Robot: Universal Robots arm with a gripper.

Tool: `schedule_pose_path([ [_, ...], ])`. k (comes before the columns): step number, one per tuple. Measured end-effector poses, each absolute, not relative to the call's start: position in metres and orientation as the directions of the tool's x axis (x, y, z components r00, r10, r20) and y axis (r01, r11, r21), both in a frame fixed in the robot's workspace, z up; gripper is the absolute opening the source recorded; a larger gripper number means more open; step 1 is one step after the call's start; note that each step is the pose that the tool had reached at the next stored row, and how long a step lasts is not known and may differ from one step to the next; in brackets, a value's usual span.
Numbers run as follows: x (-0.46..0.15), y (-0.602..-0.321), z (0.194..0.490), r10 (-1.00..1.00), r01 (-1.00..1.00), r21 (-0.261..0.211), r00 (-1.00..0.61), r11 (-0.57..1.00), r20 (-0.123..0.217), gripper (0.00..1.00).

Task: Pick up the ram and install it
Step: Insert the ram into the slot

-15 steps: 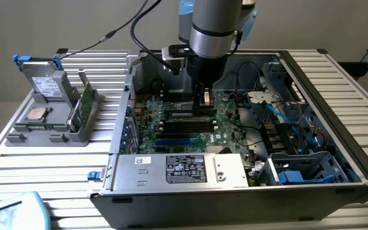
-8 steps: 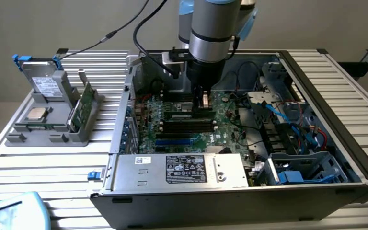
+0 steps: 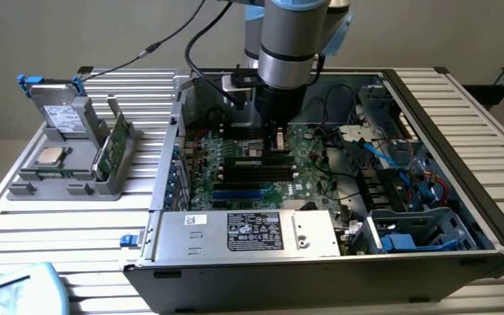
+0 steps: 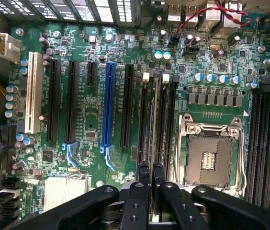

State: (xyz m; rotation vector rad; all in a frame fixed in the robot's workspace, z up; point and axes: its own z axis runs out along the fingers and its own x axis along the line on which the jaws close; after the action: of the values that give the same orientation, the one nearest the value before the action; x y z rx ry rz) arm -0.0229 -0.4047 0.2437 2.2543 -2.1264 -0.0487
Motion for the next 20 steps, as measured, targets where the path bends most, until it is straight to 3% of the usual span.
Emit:
schedule_pose_path([
  [20, -0.023, -0.404, 0.231, -0.997, -0.997, 0.061, 0.059, -0.056, 0.040, 0.14],
])
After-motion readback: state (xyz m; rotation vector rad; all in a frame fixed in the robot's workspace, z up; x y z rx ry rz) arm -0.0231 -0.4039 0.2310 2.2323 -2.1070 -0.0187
